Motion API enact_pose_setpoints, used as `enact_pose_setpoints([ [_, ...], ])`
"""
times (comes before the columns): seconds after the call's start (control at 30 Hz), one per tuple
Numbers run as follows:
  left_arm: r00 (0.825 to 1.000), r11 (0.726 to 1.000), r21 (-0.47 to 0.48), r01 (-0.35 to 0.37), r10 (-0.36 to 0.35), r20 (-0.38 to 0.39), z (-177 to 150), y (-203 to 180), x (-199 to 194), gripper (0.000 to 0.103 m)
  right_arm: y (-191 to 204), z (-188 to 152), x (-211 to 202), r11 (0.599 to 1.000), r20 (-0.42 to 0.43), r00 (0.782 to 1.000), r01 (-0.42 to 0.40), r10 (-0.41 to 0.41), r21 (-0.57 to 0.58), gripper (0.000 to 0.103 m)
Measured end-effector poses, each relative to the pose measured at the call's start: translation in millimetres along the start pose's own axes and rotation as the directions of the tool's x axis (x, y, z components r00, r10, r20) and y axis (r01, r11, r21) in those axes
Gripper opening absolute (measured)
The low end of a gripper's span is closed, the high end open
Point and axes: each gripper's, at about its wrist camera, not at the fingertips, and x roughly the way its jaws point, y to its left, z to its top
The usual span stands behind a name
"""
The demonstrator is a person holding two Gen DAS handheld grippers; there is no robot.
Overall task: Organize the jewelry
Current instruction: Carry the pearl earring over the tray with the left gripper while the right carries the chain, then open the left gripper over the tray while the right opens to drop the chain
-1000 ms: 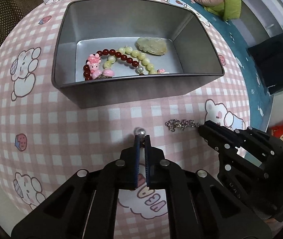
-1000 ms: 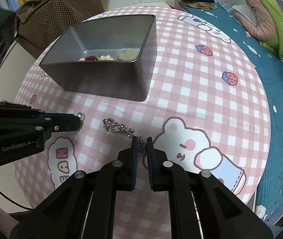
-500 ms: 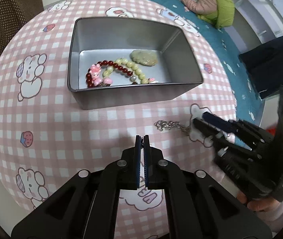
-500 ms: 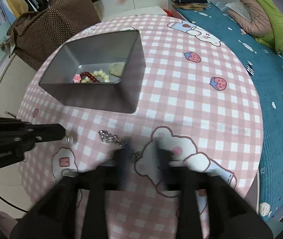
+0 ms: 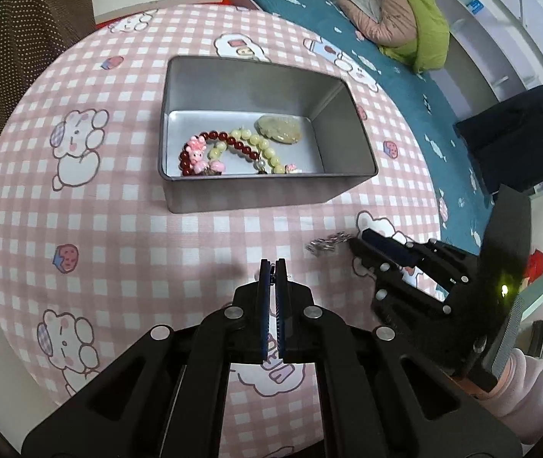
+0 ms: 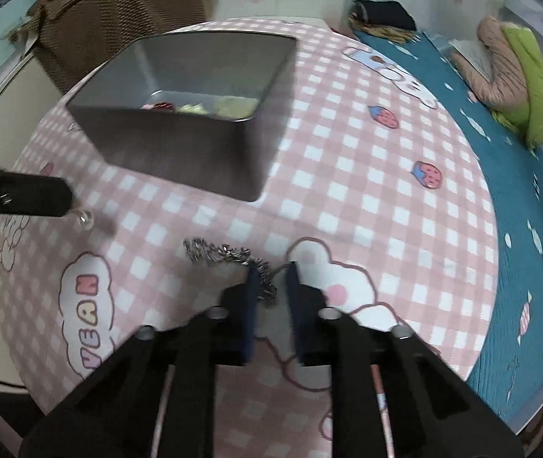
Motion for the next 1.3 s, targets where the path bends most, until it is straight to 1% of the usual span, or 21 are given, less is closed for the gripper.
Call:
enact_pose_setpoints([
  [0.1,1.0,1.0,0.002,0.002,-0.002,0.024,3,0,-8,0.002,-14,2,0,0.996,-0.017,0.998,-0.052,0.053,0.074,0.003],
  [0.2,0.999,1.0,-0.006,0.011,-0.01,0.046,9,0,-12,0.002,-21,4,-4,0.992,-0.033,0.998,-0.057,0.061,0.11,0.002],
  [0.4,0.996,0.999,-0.004,0.038,-0.038,0.087,21,-2,-29,0.002,-33,12,-35,0.986,0.027,0.998,-0.055,0.051,0.159,0.002],
  [0.47,0.994,0.999,-0.002,0.047,-0.047,0.1,26,-4,-33,0.002,-36,21,-48,0.984,0.059,0.997,-0.056,0.046,0.168,0.002],
  [0.67,0.989,0.998,0.008,0.055,-0.055,0.135,43,-8,-41,0.002,-38,52,-81,0.983,0.165,0.985,-0.083,0.056,0.165,0.002],
  [0.8,0.99,0.999,0.0,0.05,-0.05,0.131,53,-5,-35,0.002,-33,69,-92,0.983,0.221,0.972,-0.117,0.083,0.145,0.002],
  [0.93,0.994,0.999,-0.012,0.042,-0.041,0.105,58,0,-26,0.002,-23,84,-96,0.981,0.249,0.961,-0.153,0.12,0.119,0.002],
  [1.1,0.997,0.999,-0.021,0.03,-0.028,0.076,63,7,-16,0.003,-9,95,-89,0.979,0.237,0.958,-0.184,0.16,0.082,0.004],
  [1.17,0.998,0.999,-0.025,0.034,-0.032,0.057,65,9,-12,0.003,-5,97,-84,0.98,0.224,0.96,-0.185,0.166,0.068,0.006],
  [1.2,0.998,0.999,-0.023,0.039,-0.038,0.044,65,10,-10,0.005,-5,97,-83,0.981,0.221,0.962,-0.179,0.161,0.067,0.014],
  [1.23,0.999,0.999,-0.023,0.029,-0.028,0.035,64,11,-8,0.011,-5,97,-82,0.981,0.219,0.963,-0.179,0.16,0.071,0.019],
  [1.27,0.999,1.0,-0.024,0.019,-0.019,0.032,64,11,-7,0.015,-5,96,-81,0.982,0.215,0.965,-0.171,0.152,0.075,0.036],
  [1.3,0.999,0.999,-0.029,0.017,-0.016,0.031,64,13,-7,0.022,-4,96,-81,0.985,0.215,0.967,-0.155,0.135,0.081,0.047],
])
